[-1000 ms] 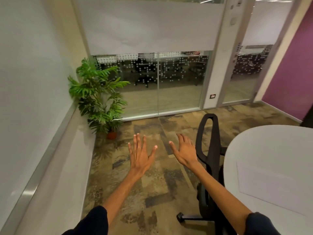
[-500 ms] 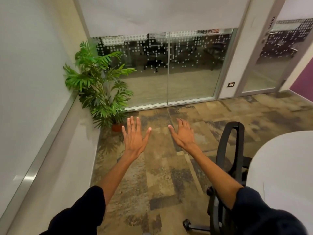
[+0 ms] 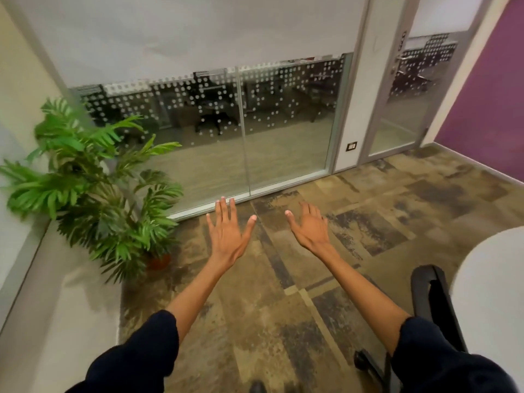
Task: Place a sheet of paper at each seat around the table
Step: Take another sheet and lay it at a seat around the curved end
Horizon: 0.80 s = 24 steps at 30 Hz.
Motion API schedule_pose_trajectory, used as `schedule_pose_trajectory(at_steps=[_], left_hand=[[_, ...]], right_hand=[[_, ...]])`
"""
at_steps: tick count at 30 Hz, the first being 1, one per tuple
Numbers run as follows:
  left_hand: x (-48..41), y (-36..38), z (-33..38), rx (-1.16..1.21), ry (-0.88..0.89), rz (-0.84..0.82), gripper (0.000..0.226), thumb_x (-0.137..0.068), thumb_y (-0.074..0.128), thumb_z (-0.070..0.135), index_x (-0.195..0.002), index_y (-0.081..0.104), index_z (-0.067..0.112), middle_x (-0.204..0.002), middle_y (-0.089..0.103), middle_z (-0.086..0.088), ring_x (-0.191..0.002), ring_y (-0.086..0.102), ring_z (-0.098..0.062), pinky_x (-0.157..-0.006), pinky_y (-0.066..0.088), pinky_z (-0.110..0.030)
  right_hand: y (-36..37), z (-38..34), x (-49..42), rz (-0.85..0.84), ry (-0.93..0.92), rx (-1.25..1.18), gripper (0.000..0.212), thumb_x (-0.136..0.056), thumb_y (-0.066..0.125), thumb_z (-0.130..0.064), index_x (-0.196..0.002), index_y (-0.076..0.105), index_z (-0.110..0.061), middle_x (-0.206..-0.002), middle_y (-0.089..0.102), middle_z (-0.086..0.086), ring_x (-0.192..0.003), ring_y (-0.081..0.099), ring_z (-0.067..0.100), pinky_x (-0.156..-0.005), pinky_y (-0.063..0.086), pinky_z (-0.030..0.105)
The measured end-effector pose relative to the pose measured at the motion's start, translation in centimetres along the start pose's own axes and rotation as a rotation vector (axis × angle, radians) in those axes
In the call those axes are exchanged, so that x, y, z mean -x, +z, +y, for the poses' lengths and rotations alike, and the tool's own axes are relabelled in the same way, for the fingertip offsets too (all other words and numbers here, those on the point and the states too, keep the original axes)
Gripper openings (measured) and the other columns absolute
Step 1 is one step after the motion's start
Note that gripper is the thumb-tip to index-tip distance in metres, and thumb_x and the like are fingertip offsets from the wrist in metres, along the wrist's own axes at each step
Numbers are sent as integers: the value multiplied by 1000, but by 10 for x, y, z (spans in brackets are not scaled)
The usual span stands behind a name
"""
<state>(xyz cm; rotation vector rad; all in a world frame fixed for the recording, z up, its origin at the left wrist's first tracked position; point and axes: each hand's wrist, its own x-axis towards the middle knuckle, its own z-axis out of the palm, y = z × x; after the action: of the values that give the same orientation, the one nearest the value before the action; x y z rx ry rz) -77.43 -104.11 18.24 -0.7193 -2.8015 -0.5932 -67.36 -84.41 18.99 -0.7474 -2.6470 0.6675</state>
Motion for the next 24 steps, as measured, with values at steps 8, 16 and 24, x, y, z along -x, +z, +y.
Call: schedule_pose_trajectory(at_steps=[8, 16, 24], left_hand=[[-142, 38, 2, 12, 105, -30, 85, -92, 12, 71, -156, 8, 14, -164, 2, -11, -152, -2, -24, -121, 5, -56], [-265, 103, 32, 48, 169, -100, 84, -94, 17, 67, -156, 6, 12, -164, 0, -10, -152, -5, -23, -123, 4, -52], [-423, 173, 111, 74, 247, -142, 87, -94, 18, 68, -156, 5, 9, -164, -1, -13, -152, -3, -25, -122, 1, -54]], right_hand=[[15, 6, -112, 65, 111, -24, 64, -96, 31, -59, -143, 37, -15, -145, 44, 7, -132, 41, 24, -107, 32, 51], [28, 49, -231, 59, 153, -38, 64, -97, 31, -59, -144, 35, -16, -148, 40, 6, -134, 38, 24, -107, 34, 51], [-5, 132, -383, 158, 228, -54, 64, -97, 34, -56, -144, 34, -13, -149, 40, 9, -135, 37, 26, -109, 34, 52]])
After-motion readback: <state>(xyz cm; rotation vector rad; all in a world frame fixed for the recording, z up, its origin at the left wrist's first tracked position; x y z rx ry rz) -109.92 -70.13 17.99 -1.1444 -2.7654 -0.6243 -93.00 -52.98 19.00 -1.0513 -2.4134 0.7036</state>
